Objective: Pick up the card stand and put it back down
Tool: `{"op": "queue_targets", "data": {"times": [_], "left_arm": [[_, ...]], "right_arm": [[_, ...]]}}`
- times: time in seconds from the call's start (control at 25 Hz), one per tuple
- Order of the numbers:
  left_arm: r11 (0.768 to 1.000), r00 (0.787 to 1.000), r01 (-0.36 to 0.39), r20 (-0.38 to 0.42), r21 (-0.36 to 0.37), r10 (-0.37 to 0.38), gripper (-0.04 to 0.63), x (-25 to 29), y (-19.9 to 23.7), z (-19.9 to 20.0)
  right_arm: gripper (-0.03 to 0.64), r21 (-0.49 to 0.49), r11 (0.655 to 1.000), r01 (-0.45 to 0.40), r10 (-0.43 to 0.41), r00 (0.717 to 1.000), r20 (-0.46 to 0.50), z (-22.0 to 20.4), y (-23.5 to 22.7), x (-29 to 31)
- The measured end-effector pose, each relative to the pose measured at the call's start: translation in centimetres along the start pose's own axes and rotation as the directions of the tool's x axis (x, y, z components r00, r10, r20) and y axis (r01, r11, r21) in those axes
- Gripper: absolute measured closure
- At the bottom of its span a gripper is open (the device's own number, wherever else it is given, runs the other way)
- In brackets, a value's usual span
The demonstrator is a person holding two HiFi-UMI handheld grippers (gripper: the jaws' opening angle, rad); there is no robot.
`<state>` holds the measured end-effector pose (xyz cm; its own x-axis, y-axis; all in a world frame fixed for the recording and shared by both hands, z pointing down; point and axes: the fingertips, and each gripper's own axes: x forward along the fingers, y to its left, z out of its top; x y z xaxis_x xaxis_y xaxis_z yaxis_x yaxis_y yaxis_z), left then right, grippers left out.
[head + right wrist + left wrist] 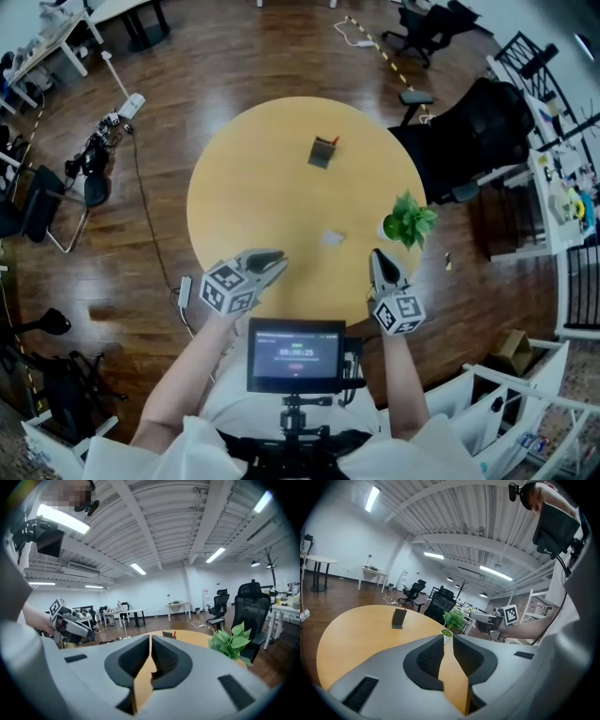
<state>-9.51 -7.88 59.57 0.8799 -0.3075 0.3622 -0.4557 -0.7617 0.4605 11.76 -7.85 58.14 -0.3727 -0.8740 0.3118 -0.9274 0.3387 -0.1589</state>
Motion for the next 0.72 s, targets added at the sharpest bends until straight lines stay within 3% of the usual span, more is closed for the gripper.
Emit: {"op": "queue_targets", "data": {"times": [0.28,0.52,0.72], "left_arm": [[0.997,0.997,0.072,0.005,0.005,-0.072,0.535,-2.4,0.8,-0.6],[0.988,0.990,0.132,-0.049,0.081,-0.129,0.535,-3.5,1.0,-2.4],[0.982,0.984,0.155,-0.103,0.106,-0.144,0.535,-2.9,1.1,-3.8]], "right_arm": [[0.612,-0.020,0.998,0.063,-0.064,0.997,-0.050,-1.0,4.0,-1.0],[0.612,-0.032,0.996,0.086,-0.087,0.995,-0.045,-0.4,8.0,-1.4],[0.612,-0.006,0.995,0.100,-0.100,0.994,-0.044,-1.3,8.7,-3.0]]}}
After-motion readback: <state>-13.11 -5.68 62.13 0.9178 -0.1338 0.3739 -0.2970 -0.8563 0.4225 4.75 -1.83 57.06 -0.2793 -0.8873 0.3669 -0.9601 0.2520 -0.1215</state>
